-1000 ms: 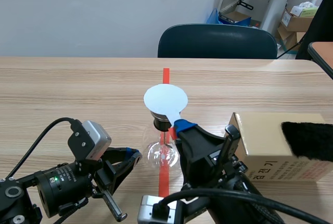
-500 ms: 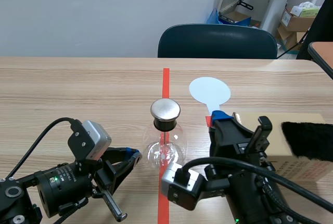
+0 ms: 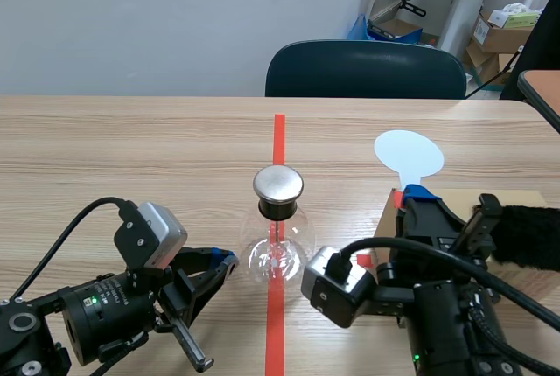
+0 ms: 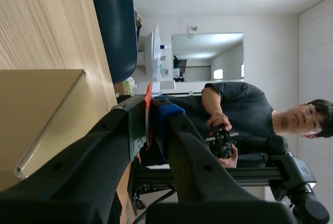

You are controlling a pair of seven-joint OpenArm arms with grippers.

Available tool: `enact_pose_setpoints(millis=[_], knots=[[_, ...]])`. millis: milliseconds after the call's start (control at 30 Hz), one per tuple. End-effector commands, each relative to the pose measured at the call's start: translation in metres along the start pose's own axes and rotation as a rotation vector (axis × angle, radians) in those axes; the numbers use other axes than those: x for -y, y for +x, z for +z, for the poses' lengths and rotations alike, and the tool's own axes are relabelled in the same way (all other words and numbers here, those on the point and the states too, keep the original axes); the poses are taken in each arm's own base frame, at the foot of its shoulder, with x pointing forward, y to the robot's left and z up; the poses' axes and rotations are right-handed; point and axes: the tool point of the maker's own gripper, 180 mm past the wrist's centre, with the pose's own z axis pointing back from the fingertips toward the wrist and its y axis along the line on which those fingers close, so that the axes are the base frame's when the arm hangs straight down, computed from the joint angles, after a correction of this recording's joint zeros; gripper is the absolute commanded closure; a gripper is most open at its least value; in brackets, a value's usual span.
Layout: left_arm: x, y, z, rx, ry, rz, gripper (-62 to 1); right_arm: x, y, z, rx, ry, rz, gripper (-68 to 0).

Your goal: Do the electroscope experiment

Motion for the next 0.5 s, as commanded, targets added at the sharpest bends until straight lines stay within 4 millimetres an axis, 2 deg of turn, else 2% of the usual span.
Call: enact_pose_setpoints(millis=[0,233,467], knots=[[0.000,0.009,-0.002,0.031,-0.003,0.003,-4.2,0.011,-0.004,-0.006,-0.005,-0.041,0.001,-1.1],[0.000,0.009,-0.002,0.031,-0.003,0.003,-4.2,0.011,-0.004,-0.006,-0.007,-0.041,0.001,-1.1],[0.000,0.009,-0.002,0.031,-0.003,0.003,-4.2,0.011,0.011,-0.005,0.076,-0.041,0.003,-1.1]])
